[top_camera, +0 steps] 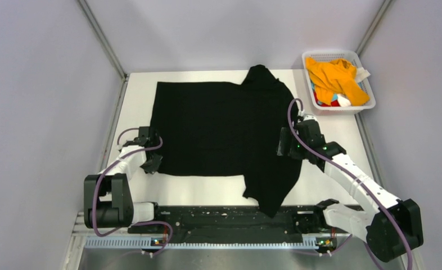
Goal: Fold and stack the t-shirts
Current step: Grab the side of the flattened tshirt closest away from the robot with both arms
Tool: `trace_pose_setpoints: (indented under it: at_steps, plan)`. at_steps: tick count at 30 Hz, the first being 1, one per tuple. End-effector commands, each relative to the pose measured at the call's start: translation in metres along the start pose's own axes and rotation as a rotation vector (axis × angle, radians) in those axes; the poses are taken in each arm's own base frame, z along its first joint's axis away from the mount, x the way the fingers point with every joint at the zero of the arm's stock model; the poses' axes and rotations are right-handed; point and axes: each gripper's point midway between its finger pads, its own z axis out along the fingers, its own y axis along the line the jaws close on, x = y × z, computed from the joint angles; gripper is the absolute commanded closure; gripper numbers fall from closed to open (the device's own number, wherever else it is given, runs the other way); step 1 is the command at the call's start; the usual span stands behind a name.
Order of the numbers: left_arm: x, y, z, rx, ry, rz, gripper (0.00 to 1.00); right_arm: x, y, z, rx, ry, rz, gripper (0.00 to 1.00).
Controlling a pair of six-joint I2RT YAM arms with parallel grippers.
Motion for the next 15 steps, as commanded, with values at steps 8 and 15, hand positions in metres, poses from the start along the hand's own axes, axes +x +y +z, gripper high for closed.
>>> trace_pose_setpoints:
  at_steps: [8, 15]
  plan:
    - [-0.004, 0.003, -0.001, 0.005, -0.023, 0.01, 1.0, 0.089, 0.055, -0.047, -0.106, 0.234, -0.349, 0.08]
    - [-0.004, 0.001, -0.003, 0.012, -0.017, 0.023, 1.0, 0.186, 0.081, -0.075, -0.302, 0.407, -0.61, 0.17]
